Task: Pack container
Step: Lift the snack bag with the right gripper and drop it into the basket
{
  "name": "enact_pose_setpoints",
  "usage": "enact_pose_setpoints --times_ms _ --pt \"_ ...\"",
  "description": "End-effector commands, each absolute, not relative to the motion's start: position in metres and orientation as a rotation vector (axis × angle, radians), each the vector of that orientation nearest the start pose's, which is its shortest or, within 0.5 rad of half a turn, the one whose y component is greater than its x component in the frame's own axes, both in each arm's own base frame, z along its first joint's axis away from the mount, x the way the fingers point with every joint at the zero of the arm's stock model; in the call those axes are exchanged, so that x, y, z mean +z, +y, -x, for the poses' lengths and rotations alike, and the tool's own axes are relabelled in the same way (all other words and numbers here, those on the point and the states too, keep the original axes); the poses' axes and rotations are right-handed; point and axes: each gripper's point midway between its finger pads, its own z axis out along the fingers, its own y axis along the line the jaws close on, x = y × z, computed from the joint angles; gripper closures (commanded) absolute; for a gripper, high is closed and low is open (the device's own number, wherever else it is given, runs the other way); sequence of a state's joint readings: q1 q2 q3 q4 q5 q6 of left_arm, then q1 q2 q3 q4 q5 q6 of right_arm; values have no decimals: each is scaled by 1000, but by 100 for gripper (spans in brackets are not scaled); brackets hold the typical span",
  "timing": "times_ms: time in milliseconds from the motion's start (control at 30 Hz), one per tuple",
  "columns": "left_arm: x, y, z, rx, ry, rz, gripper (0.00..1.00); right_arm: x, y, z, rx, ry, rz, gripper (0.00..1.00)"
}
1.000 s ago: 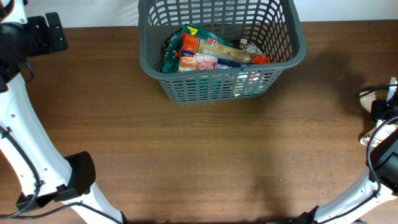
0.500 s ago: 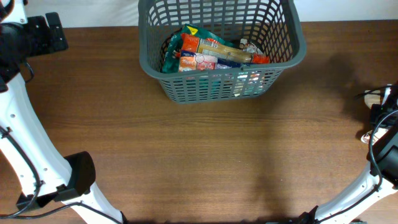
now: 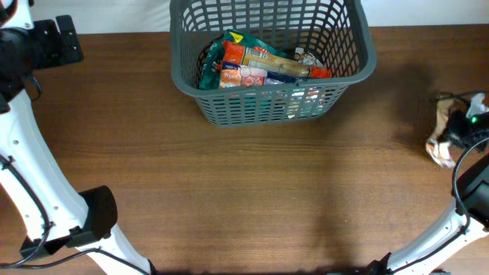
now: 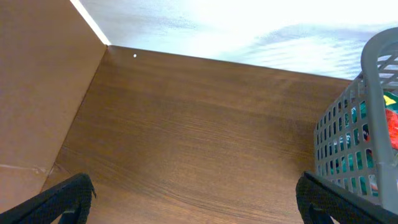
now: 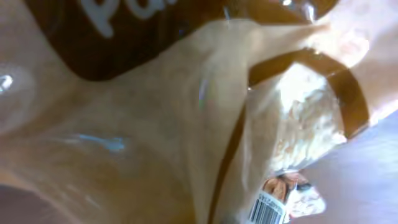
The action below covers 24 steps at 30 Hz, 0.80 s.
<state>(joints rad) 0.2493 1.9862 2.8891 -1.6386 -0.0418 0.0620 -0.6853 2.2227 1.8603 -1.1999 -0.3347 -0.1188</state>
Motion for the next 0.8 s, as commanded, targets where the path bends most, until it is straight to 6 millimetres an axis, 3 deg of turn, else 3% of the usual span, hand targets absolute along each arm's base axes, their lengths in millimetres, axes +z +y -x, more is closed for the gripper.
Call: enact_pose_setpoints --times_ms 0,33,133,167,200,267,300,333,433,533,667,733,767 --pt "419 110 -398 200 2305 252 1 164 -199 -423 741 2567 -679 96" --pt "419 110 -398 200 2305 252 1 189 -194 -425 719 2552 -641 96" --pt "419 110 -398 200 2305 252 1 289 -163 -430 598 2445 -426 96" --pt "419 110 -398 200 2305 252 1 311 -154 -430 570 2412 -374 96" --pt "419 110 -398 200 2305 252 1 376 -118 -426 492 2294 -200 96" --pt "419 110 -398 200 2305 252 1 432 -74 -417 437 2169 -25 96" --pt "419 110 -398 200 2305 252 1 445 -61 -413 422 2137 20 96" --pt "419 110 -398 200 2305 252 1 477 -26 -401 365 2057 131 96" --pt "419 110 -398 200 2305 252 1 502 31 -386 296 1953 380 96" --pt "419 110 -398 200 2305 252 1 501 83 -381 227 1902 616 96" --pt "419 110 -398 200 2305 252 1 476 122 -403 160 1936 722 96" --pt "419 110 -398 200 2305 252 1 455 140 -425 142 1970 749 96" --pt "419 110 -398 200 2305 252 1 437 148 -446 124 1995 755 96"
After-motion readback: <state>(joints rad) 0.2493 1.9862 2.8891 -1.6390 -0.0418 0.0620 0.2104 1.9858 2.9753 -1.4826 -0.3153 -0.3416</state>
